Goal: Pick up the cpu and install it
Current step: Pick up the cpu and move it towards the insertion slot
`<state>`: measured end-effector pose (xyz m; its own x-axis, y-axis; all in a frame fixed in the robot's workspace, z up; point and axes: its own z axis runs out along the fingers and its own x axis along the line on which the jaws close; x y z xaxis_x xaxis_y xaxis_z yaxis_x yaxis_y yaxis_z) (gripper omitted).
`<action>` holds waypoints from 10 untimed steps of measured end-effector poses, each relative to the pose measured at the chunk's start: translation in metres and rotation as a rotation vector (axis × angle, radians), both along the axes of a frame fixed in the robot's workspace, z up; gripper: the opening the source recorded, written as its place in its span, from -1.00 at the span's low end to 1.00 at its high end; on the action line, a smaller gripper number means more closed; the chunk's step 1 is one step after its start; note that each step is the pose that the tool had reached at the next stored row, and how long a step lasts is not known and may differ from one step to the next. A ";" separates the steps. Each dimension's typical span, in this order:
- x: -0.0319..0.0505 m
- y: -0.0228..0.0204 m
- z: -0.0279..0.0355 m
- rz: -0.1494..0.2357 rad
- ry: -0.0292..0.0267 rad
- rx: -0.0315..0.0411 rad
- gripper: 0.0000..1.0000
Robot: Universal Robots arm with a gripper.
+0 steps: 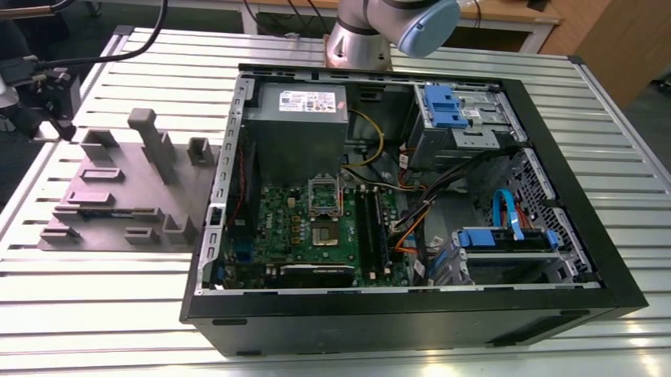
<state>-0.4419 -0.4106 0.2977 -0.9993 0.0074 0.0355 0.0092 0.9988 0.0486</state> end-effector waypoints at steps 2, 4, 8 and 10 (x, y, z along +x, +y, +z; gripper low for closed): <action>0.0000 0.0000 0.0011 0.000 0.0001 -0.0001 -0.06; 0.0000 0.0000 0.0020 0.000 0.0000 0.0000 -0.06; 0.0000 0.0000 0.0042 0.000 0.0001 -0.0001 -0.06; 0.0000 0.0000 0.0053 0.000 0.0002 -0.0001 -0.06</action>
